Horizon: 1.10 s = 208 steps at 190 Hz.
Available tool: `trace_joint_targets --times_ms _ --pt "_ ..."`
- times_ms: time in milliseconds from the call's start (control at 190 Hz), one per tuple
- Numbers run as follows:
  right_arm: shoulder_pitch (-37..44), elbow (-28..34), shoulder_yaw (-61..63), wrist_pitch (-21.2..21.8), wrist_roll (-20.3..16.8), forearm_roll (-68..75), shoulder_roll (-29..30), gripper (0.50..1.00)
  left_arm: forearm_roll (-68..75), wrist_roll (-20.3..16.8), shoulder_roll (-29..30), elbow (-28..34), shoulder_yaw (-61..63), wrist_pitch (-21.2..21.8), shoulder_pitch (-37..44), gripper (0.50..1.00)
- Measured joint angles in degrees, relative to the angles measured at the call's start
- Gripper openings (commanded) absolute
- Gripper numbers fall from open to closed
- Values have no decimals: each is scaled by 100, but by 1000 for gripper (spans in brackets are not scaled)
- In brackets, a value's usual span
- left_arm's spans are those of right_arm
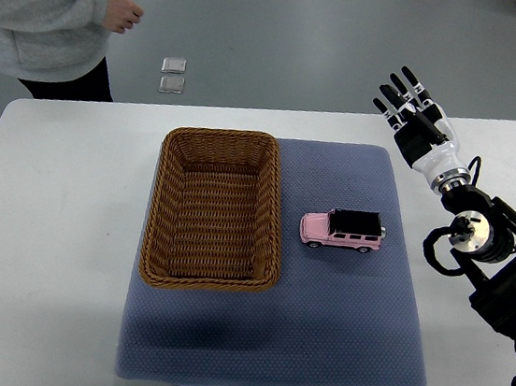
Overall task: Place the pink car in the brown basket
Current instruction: 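Move the right hand down toward the pink toy car, then close the right hand around the pink car and lift it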
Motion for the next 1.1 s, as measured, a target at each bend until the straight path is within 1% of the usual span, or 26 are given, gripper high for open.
trace_joint_targets --times_ms 116,206,317,406,480,586,660,734,807,955,1098 --pt "-1 -3 4 31 -2 0 -2 913 0 0 0 1 -1 2 0 1000" --pt "0 0 -7 139 -23 -5 -33 913 -1 3 0 -2 -7 5 0 1000" --pt "63 54 -234 229 -171 -294 -296 915 -1 3 0 -20 0 1 0 1000" --pt "162 223 -743 274 -237 -1046 -649 913 -1 7 0 -22 7 -5 0 1000" --pt "271 696 -1326 350 -251 -2138 -1146 915 -1 14 0 -10 8 -5 -7 1000" --pt "409 1529 -2090 448 -255 -3892 -1949 913 -1 24 0 0 9 -5 -8 1000" --pt "507 1982 -2382 442 -265 -4731 -2304 913 0 26 0 1 6 -18 -9 1000" --pt "541 2268 -2574 431 -318 -5222 -2519 913 2 28 0 1 5 -30 -9 1000" --pt "556 2403 -2814 323 -361 -5622 -2626 913 2 31 0 7 5 -33 -9 1000" --pt "560 2444 -3211 -218 -377 -6091 -2620 913 3 36 0 10 4 -34 -9 1000" --pt "494 2418 -3287 -382 -385 -6166 -2575 911 3 37 0 14 4 -34 -9 1000"
